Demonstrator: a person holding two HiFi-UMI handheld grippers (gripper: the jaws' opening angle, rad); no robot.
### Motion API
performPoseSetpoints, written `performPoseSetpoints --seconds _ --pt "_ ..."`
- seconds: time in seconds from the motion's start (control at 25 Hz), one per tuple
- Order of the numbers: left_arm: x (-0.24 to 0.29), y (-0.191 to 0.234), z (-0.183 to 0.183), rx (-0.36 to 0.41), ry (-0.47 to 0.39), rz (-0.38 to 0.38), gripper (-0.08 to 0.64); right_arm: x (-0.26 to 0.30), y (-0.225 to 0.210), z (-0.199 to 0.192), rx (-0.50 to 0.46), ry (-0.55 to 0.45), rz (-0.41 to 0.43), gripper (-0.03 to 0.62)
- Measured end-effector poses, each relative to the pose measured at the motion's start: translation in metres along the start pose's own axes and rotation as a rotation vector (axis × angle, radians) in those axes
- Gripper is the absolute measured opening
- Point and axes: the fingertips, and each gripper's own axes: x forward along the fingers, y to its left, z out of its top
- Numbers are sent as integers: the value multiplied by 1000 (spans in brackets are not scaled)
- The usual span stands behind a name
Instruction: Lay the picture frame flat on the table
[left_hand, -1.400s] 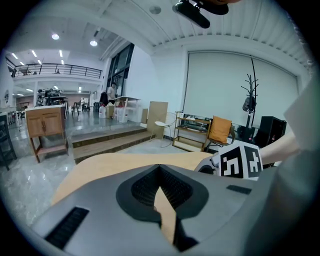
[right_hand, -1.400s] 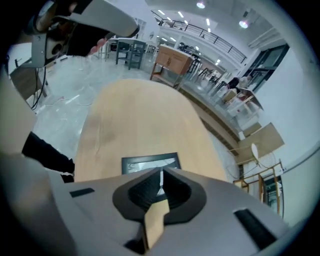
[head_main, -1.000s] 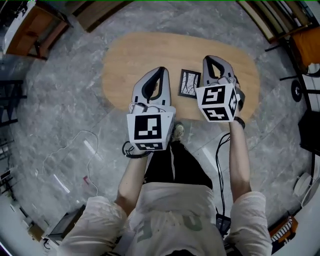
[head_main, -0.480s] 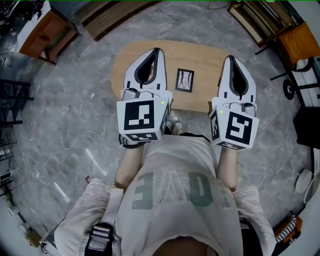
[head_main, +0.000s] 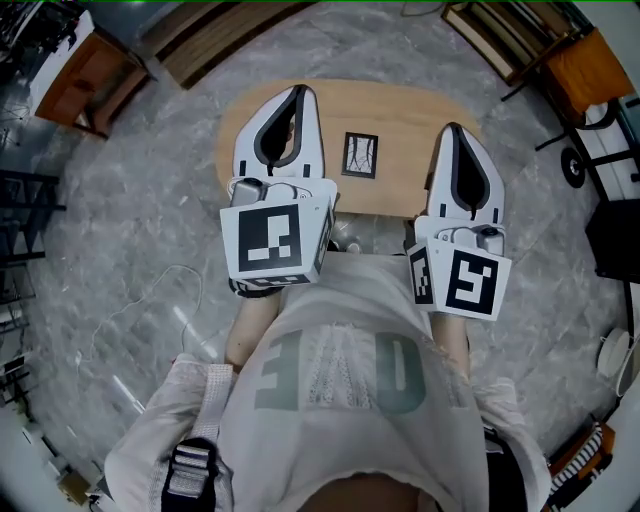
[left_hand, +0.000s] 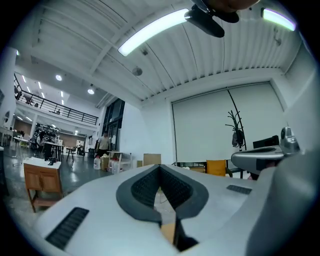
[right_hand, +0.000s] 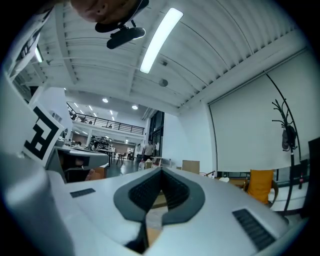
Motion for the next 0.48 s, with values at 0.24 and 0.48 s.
performPoseSetpoints --seconds 0.24,0.48 --pt "0 -19 -2 11 -8 -27 9 -3 -8 -4 -5 -2 -2 6" --pt "5 -25 2 21 -10 -29 9 -1 -12 0 -5 -10 11 6"
